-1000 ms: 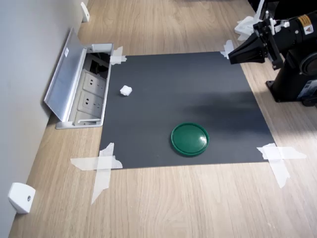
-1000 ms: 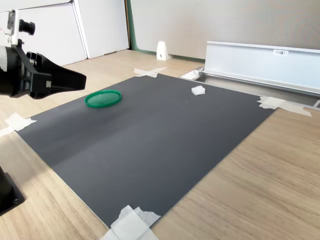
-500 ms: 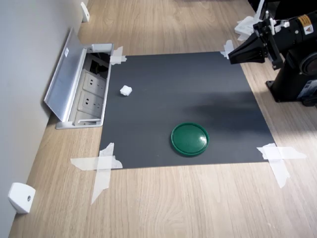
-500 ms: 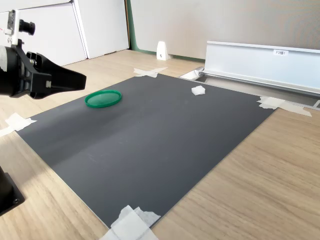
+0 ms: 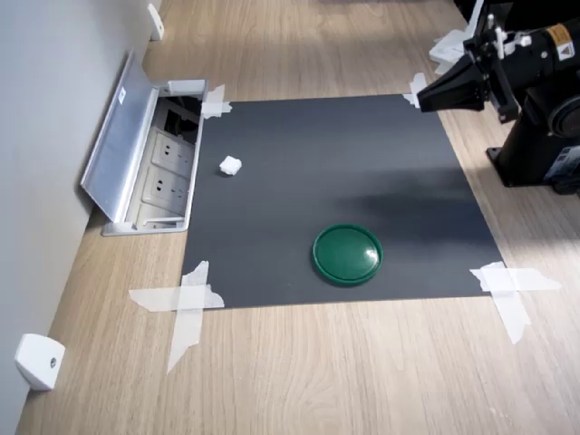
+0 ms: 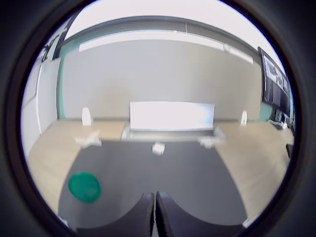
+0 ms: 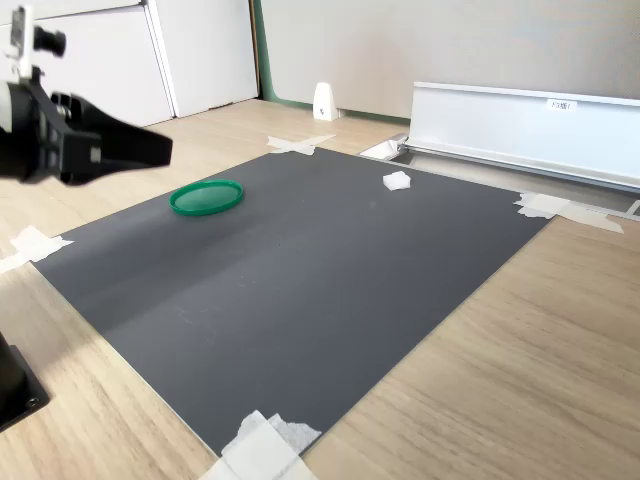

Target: Grasp a white terminal and put it on the green lid.

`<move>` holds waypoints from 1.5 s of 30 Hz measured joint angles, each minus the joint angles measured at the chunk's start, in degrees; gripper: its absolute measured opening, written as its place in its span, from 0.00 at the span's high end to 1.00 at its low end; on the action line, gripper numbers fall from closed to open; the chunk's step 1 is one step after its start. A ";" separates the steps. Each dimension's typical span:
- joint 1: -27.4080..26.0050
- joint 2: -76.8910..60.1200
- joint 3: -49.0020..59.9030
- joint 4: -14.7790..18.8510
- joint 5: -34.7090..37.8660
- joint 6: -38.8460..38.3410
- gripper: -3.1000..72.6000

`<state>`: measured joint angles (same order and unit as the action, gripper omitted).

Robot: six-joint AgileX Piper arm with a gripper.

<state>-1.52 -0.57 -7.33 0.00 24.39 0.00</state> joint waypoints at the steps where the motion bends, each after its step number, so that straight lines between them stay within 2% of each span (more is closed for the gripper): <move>1: 0.00 0.41 -1.18 0.00 -0.15 0.00 0.97; 6: 0.00 11.28 -10.22 -0.99 -0.30 0.00 0.97; 12: 0.00 27.37 -21.37 -1.81 2.82 0.00 0.97; 16: 0.00 36.80 -28.47 -1.87 7.26 0.00 0.97; 20: 0.00 46.17 -36.85 -1.87 15.10 0.00 0.97; 24: 0.00 54.99 -45.02 -1.87 24.12 -4.27 0.97; 29: 0.00 64.99 -53.40 -1.44 29.80 -12.23 0.97; 33: 0.00 72.58 -60.45 -0.35 34.93 -22.08 0.96; 35: -0.43 76.34 -63.96 1.18 38.05 -27.74 0.93; 39: -3.57 82.62 -70.44 7.54 43.00 -37.84 0.82; 42: -6.75 85.85 -74.70 11.11 44.19 -43.05 0.67; 45: -9.14 89.14 -78.82 11.85 44.34 -46.41 0.48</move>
<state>-10.66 88.57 -86.15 11.85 68.73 -46.41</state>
